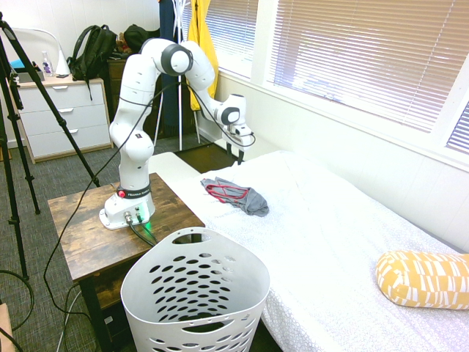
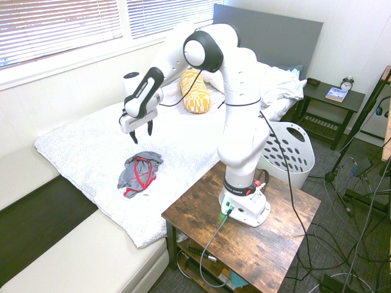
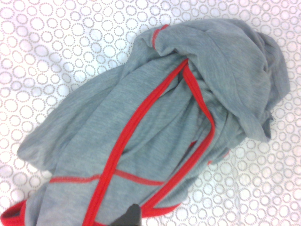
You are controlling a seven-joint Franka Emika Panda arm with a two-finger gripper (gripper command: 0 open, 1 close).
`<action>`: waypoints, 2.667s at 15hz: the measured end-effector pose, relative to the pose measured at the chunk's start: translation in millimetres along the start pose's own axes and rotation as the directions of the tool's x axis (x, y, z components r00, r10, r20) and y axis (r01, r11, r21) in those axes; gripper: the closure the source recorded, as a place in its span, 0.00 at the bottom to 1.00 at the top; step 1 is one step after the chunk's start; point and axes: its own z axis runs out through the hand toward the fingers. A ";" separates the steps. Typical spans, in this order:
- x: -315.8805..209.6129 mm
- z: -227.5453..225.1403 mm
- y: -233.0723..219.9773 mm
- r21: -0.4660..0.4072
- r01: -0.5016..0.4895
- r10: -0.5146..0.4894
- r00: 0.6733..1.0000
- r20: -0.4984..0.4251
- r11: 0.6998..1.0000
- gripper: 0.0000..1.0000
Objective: Put my clothes in the laundry bag
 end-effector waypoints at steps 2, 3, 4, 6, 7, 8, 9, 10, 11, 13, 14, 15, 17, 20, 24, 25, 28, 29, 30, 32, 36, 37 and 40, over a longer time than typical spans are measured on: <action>1.7 42.6 -32.4 -0.035 0.019 -0.019 1.000 0.015 0.999 0.00; -0.2 62.8 -47.2 -0.051 0.032 -0.031 0.999 0.022 0.998 0.00; -5.3 81.1 -61.2 -0.067 0.048 -0.046 0.998 0.033 0.997 0.00; -22.5 110.8 -86.6 -0.096 0.086 -0.082 0.996 0.046 0.992 0.00; -30.8 122.7 -96.5 -0.112 0.097 -0.092 0.995 0.046 0.989 0.00; -35.3 132.8 -104.6 -0.132 0.100 -0.095 0.995 0.043 0.986 0.00; -36.2 141.3 -111.2 -0.153 0.102 -0.097 0.994 0.040 0.983 0.00; -34.4 149.8 -116.2 -0.173 0.103 -0.098 0.994 0.038 0.980 0.00; -31.7 158.4 -120.0 -0.190 0.103 -0.097 0.995 0.040 0.976 0.00; -27.7 175.1 -124.9 -0.232 0.094 -0.086 0.995 0.044 0.968 0.00; -27.3 183.2 -125.9 -0.256 0.093 -0.084 0.995 0.047 0.962 0.00; -27.6 191.1 -125.5 -0.279 0.098 -0.089 0.995 0.046 0.955 0.00; -27.5 203.4 -121.5 -0.326 0.101 -0.091 0.995 0.045 0.940 0.00; -20.1 216.3 -108.6 -0.373 0.092 -0.080 0.996 0.046 0.923 1.00; -17.7 223.2 -104.4 -0.378 0.091 -0.082 0.996 0.041 0.921 1.00; -17.9 223.2 -104.8 -0.376 0.092 -0.083 0.996 0.040 0.922 1.00; -20.7 223.2 -106.8 -0.372 0.097 -0.087 0.995 0.042 0.923 1.00; -21.1 223.2 -107.1 -0.371 0.097 -0.088 0.995 0.042 0.923 1.00; -20.9 223.1 -107.1 -0.371 0.097 -0.088 0.995 0.041 0.924 1.00; -20.1 223.0 -106.7 -0.371 0.096 -0.087 0.995 0.040 0.924 1.00; -17.9 221.6 -106.6 -0.367 0.093 -0.085 0.996 0.036 0.925 1.00; -17.8 221.1 -106.7 -0.366 0.092 -0.085 0.996 0.035 0.926 1.00; -17.1 219.6 -107.3 -0.362 0.089 -0.083 0.996 0.032 0.928 1.00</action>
